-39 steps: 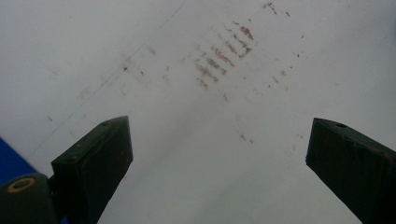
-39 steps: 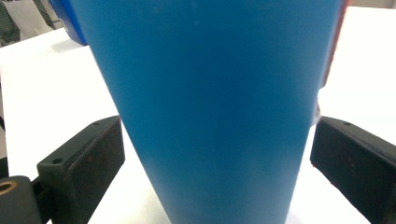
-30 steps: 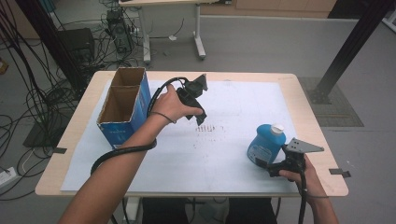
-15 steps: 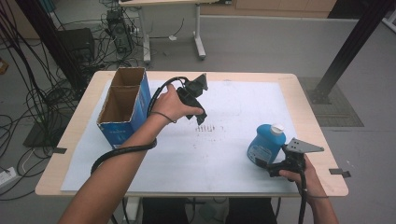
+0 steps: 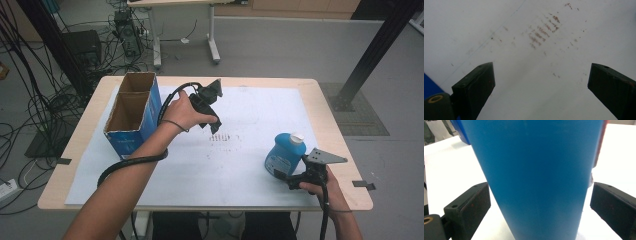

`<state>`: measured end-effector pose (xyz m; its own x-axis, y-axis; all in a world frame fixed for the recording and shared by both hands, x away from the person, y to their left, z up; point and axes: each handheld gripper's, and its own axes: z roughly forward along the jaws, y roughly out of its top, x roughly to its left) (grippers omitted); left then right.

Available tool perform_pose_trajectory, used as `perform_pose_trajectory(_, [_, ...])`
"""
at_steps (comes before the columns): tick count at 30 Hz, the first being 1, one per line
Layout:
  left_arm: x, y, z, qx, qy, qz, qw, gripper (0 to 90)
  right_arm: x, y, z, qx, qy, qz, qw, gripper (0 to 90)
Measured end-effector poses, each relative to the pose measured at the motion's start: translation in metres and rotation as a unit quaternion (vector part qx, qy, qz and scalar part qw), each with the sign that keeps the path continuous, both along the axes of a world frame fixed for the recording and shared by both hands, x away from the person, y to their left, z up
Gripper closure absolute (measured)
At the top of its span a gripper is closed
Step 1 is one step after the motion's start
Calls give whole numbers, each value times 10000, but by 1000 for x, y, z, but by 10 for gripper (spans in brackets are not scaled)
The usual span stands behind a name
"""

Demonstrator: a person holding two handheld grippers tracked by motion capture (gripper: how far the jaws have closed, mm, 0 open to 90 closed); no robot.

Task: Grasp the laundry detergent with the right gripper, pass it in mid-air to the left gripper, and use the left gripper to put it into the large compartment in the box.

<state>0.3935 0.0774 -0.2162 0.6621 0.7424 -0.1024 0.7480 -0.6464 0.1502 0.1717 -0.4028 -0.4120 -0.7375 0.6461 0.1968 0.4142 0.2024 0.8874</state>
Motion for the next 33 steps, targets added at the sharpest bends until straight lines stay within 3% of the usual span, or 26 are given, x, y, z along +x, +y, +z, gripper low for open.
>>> perform_pose_trajectory(33, [-2, 3, 0, -33, -10, 25, 10000, 78, 0, 1, -1, 43, -46, -8, 10000, 39])
